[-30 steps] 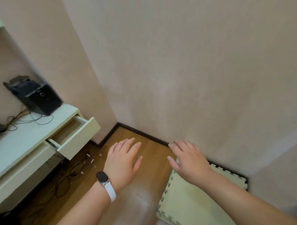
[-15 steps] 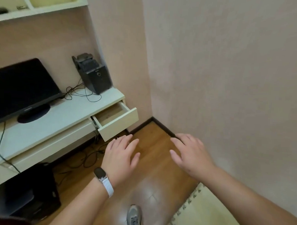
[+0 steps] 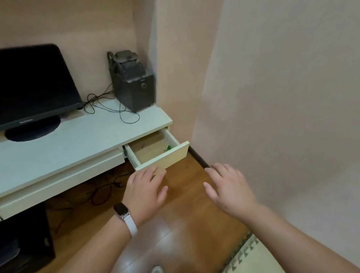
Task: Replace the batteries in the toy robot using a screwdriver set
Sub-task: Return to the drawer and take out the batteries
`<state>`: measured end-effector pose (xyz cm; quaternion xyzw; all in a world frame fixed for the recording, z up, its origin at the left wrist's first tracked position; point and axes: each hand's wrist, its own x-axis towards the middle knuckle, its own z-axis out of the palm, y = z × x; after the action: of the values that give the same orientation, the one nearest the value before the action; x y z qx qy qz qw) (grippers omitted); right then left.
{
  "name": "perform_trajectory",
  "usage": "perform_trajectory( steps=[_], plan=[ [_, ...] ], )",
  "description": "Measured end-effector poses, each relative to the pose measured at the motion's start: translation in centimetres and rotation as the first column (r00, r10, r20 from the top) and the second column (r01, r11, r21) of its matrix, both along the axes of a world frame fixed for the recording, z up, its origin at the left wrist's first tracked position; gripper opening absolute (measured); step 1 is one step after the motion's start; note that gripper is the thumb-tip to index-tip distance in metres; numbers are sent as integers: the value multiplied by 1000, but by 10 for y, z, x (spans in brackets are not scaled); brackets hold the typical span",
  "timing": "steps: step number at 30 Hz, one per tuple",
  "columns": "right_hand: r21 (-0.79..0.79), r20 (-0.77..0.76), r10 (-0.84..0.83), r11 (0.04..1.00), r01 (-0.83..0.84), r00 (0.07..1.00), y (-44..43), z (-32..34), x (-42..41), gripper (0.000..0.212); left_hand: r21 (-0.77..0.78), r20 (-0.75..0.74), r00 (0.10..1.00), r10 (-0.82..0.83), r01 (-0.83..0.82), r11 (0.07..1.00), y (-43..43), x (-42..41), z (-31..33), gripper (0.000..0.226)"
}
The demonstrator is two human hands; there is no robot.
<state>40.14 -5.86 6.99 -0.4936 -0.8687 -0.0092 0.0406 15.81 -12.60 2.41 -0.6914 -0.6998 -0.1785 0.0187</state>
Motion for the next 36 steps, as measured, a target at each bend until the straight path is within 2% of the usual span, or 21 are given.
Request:
perform_trajectory(
  steps=[6, 14, 18, 25, 29, 32, 36],
  plan=[
    [-62, 39, 112, 992, -109, 993, 33, -10, -59, 51, -50, 13, 999, 49, -48, 998, 24, -51, -8, 40],
    [-147, 29, 158, 977, -153, 987, 100, -40, -90, 48, -153, -9, 998, 54, -55, 987, 65, -74, -19, 46],
    [-196, -2, 179, 965, -176, 984, 144, -64, -105, 51, -243, -44, 997, 64, -73, 967, 106, -84, -33, 40],
    [-324, -19, 164, 932, -161, 986, 245, -103, -112, 51, -420, -71, 996, -61, 25, 907, 196, -76, -54, 43],
    [-390, -3, 228, 896, -211, 974, 289, -131, -111, 50, -522, -40, 990, -136, 95, 847, 253, -74, -76, 45],
    [-429, 7, 250, 875, -223, 968, 315, -149, -115, 47, -602, 14, 993, -121, 105, 791, 285, -76, -90, 47],
    [-469, -2, 181, 868, -161, 983, 331, -167, -122, 49, -636, 65, 992, -111, 126, 761, 311, -86, -115, 47]
  ],
)
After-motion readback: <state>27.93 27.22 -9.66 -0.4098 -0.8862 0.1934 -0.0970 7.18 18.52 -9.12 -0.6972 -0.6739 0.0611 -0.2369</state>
